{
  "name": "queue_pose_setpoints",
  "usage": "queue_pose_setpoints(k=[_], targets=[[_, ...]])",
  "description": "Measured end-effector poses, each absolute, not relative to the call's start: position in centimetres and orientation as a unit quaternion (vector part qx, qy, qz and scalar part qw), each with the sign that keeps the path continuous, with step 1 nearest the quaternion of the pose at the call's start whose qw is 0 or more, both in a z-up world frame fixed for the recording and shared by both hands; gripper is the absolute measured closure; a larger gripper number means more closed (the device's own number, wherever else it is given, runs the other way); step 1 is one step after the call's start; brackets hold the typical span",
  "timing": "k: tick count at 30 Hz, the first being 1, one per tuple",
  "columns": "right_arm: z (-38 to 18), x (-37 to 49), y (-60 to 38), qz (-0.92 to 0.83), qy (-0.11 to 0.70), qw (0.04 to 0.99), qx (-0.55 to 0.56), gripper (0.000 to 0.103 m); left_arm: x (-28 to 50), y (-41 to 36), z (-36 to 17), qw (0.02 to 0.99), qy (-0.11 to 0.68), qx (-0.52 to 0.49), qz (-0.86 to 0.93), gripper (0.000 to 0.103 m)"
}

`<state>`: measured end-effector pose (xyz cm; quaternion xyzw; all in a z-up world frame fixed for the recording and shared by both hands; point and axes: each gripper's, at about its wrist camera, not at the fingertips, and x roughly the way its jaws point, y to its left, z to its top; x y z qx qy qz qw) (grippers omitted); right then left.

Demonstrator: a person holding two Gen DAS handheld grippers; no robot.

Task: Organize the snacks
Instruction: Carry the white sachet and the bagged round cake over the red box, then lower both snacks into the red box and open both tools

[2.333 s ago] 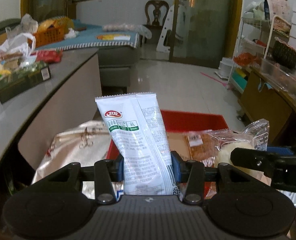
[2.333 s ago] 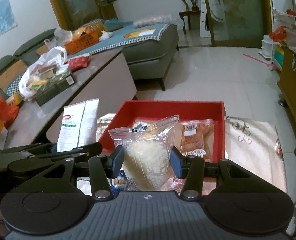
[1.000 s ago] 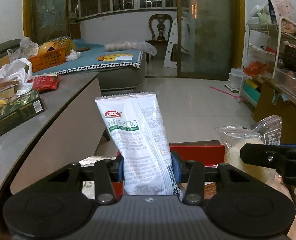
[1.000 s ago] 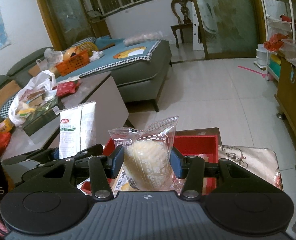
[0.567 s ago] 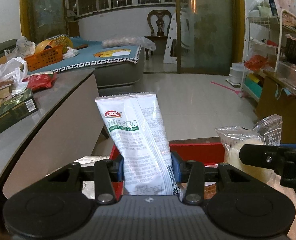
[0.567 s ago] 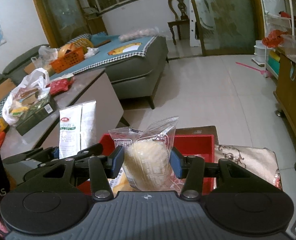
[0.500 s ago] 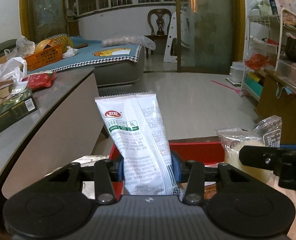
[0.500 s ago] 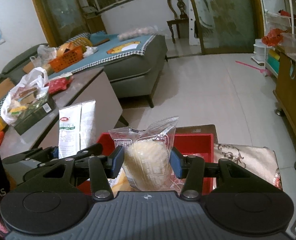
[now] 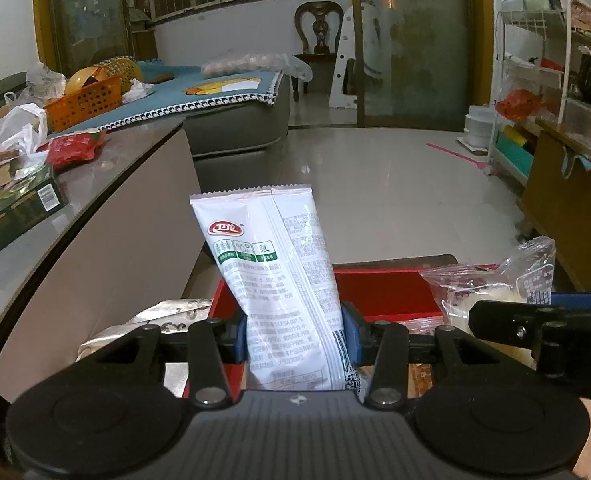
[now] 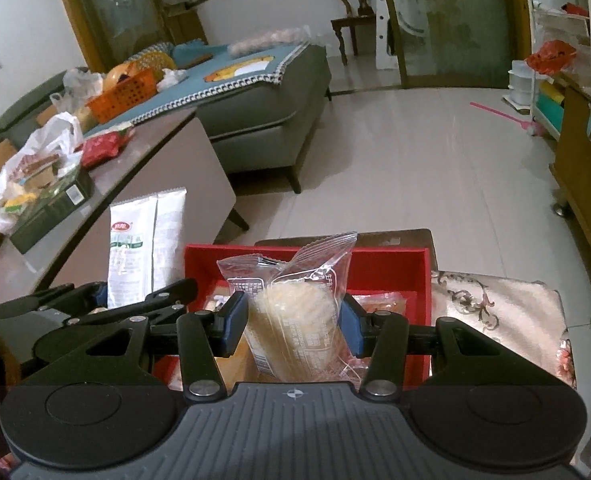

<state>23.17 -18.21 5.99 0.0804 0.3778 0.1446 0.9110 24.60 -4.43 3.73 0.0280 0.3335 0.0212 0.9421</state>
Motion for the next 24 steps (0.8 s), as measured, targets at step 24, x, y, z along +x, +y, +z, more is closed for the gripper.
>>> queue_pose_setpoints(k=[24], targets=[[0.1, 26.2, -18.0, 0.134, 0.437, 0.886, 0.081, 0.045, 27.6, -5.4, -1.1, 0.917, 0.395, 0.048, 0.027, 0.064]])
